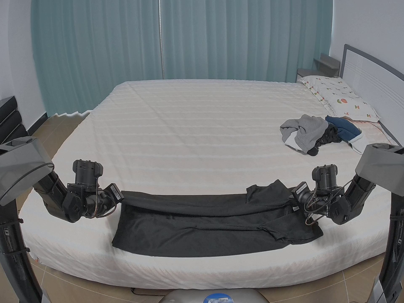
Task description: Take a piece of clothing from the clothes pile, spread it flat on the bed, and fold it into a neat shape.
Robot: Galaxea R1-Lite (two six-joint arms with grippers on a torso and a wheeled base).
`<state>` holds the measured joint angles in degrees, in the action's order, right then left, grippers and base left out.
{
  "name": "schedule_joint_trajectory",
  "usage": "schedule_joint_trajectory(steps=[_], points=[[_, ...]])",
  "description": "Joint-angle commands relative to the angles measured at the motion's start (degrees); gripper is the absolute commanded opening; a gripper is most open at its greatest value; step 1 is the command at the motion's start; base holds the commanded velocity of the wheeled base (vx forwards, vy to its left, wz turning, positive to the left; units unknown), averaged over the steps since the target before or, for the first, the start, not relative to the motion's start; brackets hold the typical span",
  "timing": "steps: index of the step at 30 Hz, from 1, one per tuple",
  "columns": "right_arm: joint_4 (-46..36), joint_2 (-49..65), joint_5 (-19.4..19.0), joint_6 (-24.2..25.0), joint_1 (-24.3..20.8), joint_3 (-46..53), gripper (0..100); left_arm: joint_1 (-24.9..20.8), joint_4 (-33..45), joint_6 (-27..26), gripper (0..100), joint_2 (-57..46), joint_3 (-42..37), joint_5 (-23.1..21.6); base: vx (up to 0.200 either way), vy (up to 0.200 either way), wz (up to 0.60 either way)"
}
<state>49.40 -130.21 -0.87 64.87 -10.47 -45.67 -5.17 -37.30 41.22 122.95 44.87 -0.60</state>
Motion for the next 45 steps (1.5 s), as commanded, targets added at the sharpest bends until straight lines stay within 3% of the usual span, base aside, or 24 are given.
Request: schedule_joint_trajectory(steps=[1,7,13,21,31,36,37,39,41,44,45], points=[[0.17,1.71,-0.10,0.09,0.19,-0.56,0,0.25,-0.05,2.20,0,-0.52,1.53,0.07,0.000,0.000,0.00],[0.97,2.06,-0.10,1.49,1.07,-2.85,0,1.48,-0.23,5.19,0,-0.08,4.35,-0.02,0.000,0.000,0.00],[6.50,2.77,-0.10,5.09,1.42,-3.73,0,1.83,-2.95,14.15,0,0.80,8.04,-0.37,0.000,0.000,0.00],[16.08,1.45,-0.10,5.09,1.42,-3.55,0,2.09,-9.45,14.68,0,2.38,8.04,-0.72,0.000,0.000,0.00],[16.79,0.39,-0.19,4.83,1.51,-3.82,0,1.83,-9.63,14.59,0,4.31,9.18,-0.55,0.000,0.000,0.00],[16.08,1.10,-0.28,4.39,1.51,-1.44,0,1.83,-8.93,13.45,0,4.05,8.04,-0.63,0.000,0.000,0.00],[16.08,3.21,-0.80,1.75,1.59,2.95,0,1.83,-6.55,9.50,0,2.91,5.66,-0.90,0.000,0.000,0.00],[16.08,3.56,-0.89,0.96,1.59,3.83,0,1.83,-5.68,8.27,0,2.29,5.31,-0.90,0.000,0.000,0.00],[16.08,4.96,-1.24,-2.02,1.68,8.93,0,1.74,0.04,2.11,0,0.44,3.11,-1.25,0.000,0.000,0.00],[16.08,5.14,-1.60,-2.46,1.68,10.25,0,1.74,1.44,1.15,0,0.44,2.94,-1.25,0.000,0.000,0.00],[16.17,5.23,-4.06,-4.84,2.30,13.23,0,1.57,4.87,-1.31,0,0.18,1.36,-1.16,0.000,0.000,0.00]])
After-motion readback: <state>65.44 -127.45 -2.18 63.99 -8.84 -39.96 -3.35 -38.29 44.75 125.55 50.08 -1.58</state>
